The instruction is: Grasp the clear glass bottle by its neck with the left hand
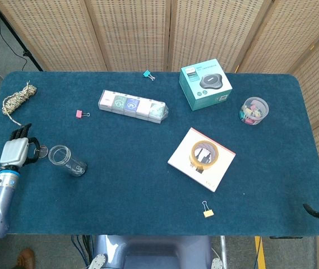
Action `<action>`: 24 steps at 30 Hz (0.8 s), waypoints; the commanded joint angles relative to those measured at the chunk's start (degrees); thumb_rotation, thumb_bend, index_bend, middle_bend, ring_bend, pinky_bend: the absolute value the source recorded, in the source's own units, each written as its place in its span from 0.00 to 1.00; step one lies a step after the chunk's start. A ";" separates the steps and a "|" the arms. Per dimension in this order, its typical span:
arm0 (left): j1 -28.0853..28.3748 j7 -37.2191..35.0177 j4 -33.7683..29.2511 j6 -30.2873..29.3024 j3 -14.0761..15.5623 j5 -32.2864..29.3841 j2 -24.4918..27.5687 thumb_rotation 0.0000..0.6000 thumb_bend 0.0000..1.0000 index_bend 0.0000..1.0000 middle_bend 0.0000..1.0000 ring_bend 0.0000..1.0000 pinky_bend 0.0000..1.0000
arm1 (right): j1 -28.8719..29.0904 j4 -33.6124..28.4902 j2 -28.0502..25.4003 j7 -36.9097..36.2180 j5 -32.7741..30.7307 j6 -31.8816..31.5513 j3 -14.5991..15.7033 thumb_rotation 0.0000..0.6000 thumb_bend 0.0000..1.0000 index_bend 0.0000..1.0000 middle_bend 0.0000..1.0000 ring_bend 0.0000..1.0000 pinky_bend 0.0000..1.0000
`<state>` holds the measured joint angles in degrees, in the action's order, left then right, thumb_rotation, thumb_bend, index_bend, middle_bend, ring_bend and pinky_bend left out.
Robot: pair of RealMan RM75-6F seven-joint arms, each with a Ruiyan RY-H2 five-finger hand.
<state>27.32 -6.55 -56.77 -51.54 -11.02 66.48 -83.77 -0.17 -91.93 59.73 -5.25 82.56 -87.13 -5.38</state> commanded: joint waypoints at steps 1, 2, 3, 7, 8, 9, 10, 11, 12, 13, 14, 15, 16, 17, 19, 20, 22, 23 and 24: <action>-0.94 -0.30 -3.85 -2.32 -0.57 0.66 3.18 1.00 0.53 0.61 0.00 0.00 0.00 | 0.03 -0.05 0.09 0.14 0.10 -0.01 0.05 1.00 0.00 0.00 0.00 0.00 0.00; -1.33 -0.93 -5.61 -3.17 -0.86 0.89 4.46 1.00 0.53 0.61 0.00 0.00 0.00 | 0.02 -0.07 0.12 0.17 0.11 -0.02 0.07 1.00 0.00 0.00 0.00 0.00 0.00; -1.63 -1.66 -7.08 -3.76 -1.13 1.06 5.52 1.00 0.53 0.61 0.00 0.00 0.00 | 0.02 -0.08 0.14 0.21 0.13 -0.05 0.08 1.00 0.00 0.00 0.00 0.00 0.00; -2.81 -4.88 -13.64 -6.04 -2.16 2.32 10.64 1.00 0.53 0.61 0.00 0.00 0.00 | 0.03 -0.11 0.17 0.12 0.17 -0.01 0.12 1.00 0.00 0.00 0.00 0.00 0.00; -3.04 -5.30 -15.12 -6.46 -2.23 2.72 11.79 1.00 0.53 0.61 0.00 0.00 0.00 | 0.04 -0.10 0.18 0.10 0.19 0.02 0.14 1.00 0.00 0.00 0.00 0.00 0.00; -3.29 -5.76 -17.10 -7.17 -2.39 3.33 13.30 1.00 0.52 0.61 0.00 0.00 0.00 | 0.04 -0.08 0.16 0.12 0.21 0.01 0.15 1.00 0.00 0.00 0.00 0.00 0.00; -3.51 -6.02 -18.73 -7.79 -2.50 3.85 14.48 1.00 0.52 0.61 0.00 0.00 0.00 | 0.07 -0.08 0.19 0.15 0.23 0.05 0.16 1.00 0.00 0.00 0.00 0.00 0.00; -3.73 -6.30 -20.53 -8.40 -2.58 4.42 15.72 1.00 0.52 0.61 0.00 0.00 0.00 | 0.07 -0.10 0.20 0.15 0.24 0.05 0.17 1.00 0.00 0.00 0.00 0.00 0.00; -4.01 -6.77 -23.05 -9.05 -2.74 5.05 17.44 1.00 0.52 0.61 0.00 0.00 0.00 | 0.06 -0.15 0.16 0.11 0.27 0.01 0.17 1.00 0.00 0.00 0.00 0.00 0.00; -4.29 -7.40 -26.04 -9.61 -2.99 5.61 19.41 1.00 0.52 0.61 0.00 0.00 0.00 | 0.02 -0.19 0.12 0.06 0.30 -0.07 0.17 1.00 0.00 0.00 0.00 0.00 0.00; -4.45 -7.73 -28.17 -9.81 -3.09 6.04 20.89 1.00 0.52 0.61 0.00 0.00 0.00 | 0.00 -0.19 0.09 0.03 0.31 -0.11 0.17 1.00 0.00 0.00 0.00 0.00 0.00; -4.58 -7.94 -29.90 -9.87 -3.11 6.31 22.15 1.00 0.52 0.61 0.00 0.00 0.00 | -0.02 -0.19 0.06 -0.02 0.27 -0.13 0.15 1.00 0.00 0.00 0.00 0.00 0.00; -4.67 -8.11 -31.59 -10.08 -3.20 6.66 23.32 1.00 0.52 0.61 0.00 0.00 0.00 | -0.03 -0.20 0.02 -0.10 0.21 -0.13 0.14 1.00 0.00 0.00 0.00 0.00 0.00; -4.77 -7.99 -33.26 -10.46 -3.33 7.05 24.50 1.00 0.52 0.61 0.00 0.00 0.00 | -0.04 -0.21 -0.01 -0.19 0.16 -0.11 0.13 1.00 0.00 0.00 0.00 0.00 0.00; -4.83 -7.41 -36.41 -11.15 -3.56 7.58 26.48 1.00 0.52 0.61 0.00 0.00 0.00 | -0.03 -0.20 -0.08 -0.36 0.12 -0.07 0.10 1.00 0.00 0.00 0.00 0.00 0.00; -4.79 -7.15 -38.45 -11.44 -3.67 8.04 27.62 1.00 0.52 0.61 0.00 0.00 0.00 | -0.03 -0.20 -0.11 -0.45 0.10 -0.05 0.09 1.00 0.00 0.00 0.00 0.00 0.00; -4.72 -7.09 -41.02 -11.31 -3.63 8.37 29.07 1.00 0.52 0.61 0.00 0.00 0.00 | -0.04 -0.21 -0.16 -0.56 0.10 -0.06 0.09 1.00 0.00 0.00 0.00 0.00 0.00; -4.64 -7.18 -42.25 -11.19 -3.59 8.66 29.71 1.00 0.51 0.61 0.00 0.00 0.00 | -0.05 -0.22 -0.18 -0.61 0.09 -0.08 0.08 1.00 0.00 0.00 0.00 0.00 0.00; -4.53 -6.99 -43.64 -11.24 -3.57 9.00 30.43 1.00 0.51 0.61 0.00 0.00 0.00 | -0.07 -0.23 -0.21 -0.69 0.07 -0.09 0.08 1.00 0.00 0.00 0.00 0.00 0.00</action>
<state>22.81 -13.66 -97.56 -62.34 -14.42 74.34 -55.54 -0.23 -92.16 59.52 -5.94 82.64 -87.22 -5.30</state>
